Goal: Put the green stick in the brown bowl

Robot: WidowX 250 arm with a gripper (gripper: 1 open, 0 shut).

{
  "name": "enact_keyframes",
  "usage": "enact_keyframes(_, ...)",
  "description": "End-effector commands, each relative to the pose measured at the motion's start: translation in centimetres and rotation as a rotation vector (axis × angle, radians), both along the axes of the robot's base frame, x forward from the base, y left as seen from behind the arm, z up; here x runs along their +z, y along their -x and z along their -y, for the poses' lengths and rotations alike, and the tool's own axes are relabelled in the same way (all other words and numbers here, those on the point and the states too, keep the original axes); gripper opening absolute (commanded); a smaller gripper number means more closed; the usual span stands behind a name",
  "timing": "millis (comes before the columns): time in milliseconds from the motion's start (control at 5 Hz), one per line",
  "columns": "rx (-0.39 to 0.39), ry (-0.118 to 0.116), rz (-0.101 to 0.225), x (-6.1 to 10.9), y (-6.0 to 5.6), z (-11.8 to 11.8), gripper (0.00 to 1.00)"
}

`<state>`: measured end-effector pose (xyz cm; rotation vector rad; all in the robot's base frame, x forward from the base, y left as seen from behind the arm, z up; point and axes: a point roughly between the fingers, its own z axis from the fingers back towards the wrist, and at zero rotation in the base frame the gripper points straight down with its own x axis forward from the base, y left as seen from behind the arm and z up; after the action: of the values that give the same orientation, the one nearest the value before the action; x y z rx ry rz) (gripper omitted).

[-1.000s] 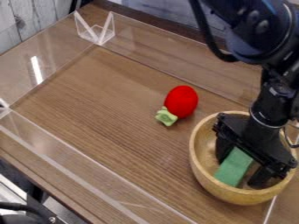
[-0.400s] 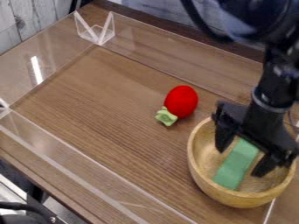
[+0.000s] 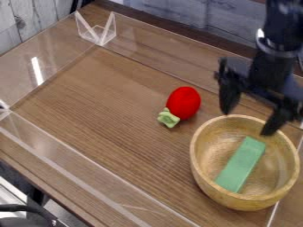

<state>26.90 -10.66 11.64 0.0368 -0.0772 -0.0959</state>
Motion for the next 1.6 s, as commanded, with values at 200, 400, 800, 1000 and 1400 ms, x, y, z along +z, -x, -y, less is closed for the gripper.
enact_keyframes(200,0.075,0.043,0.102,3.9,-1.6,-1.8,1.0)
enact_keyframes(400,0.084,0.048,0.108,4.3,-1.6,-1.9,1.0)
enact_keyframes(800,0.145,0.051,0.097,2.3,-2.2,-1.9,1.0)
enact_keyframes(1000,0.113,0.057,0.087,2.4,-2.3,-2.5,1.0)
enact_keyframes(1400,0.059,0.07,0.065,2.7,-1.6,-2.9,1.0)
